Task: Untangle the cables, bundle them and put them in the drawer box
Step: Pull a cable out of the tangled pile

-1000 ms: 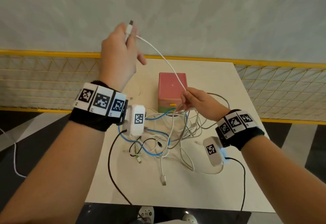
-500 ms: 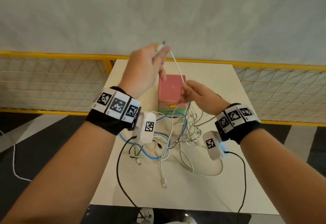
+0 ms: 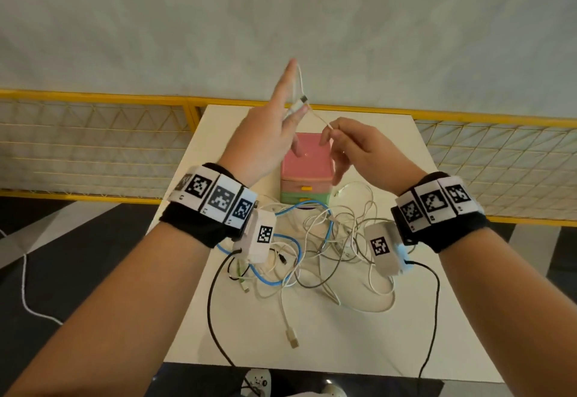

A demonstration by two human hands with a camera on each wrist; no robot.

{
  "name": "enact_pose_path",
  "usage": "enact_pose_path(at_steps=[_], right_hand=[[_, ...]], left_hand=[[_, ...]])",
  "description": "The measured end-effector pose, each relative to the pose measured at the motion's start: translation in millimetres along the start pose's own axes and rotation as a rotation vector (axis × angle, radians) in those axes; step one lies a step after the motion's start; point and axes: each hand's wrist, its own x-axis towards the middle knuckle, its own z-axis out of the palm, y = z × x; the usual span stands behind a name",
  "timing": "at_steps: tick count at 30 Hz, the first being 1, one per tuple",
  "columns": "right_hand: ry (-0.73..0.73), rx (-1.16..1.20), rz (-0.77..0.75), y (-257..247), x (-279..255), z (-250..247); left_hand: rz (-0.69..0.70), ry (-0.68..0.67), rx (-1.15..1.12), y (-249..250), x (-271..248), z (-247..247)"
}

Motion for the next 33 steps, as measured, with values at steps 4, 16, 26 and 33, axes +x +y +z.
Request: enact_pose_path(at_steps=[4, 16, 26, 33], right_hand=[[-0.119, -0.234, 0.039, -23.6, -29.7, -12.9], [-0.192, -0.348, -0.012, -68.7, -87.2, -21.7], [-0.227, 0.045, -0.175, -63.0, -77.2, 24.6], [-0.198, -0.084, -0.040, -36.5, -76.7, 27.7]], left_hand=[[-0.009, 0.240, -0.260, -3.2, -1.3, -9.5], [0.034, -0.145, -0.466, 54.6, -22.9, -21.5], [0.093, -0.201, -0.314, 90.0, -45.4, -10.1], [0.090, -0.035, -0.446, 88.0, -47.7, -28.5]])
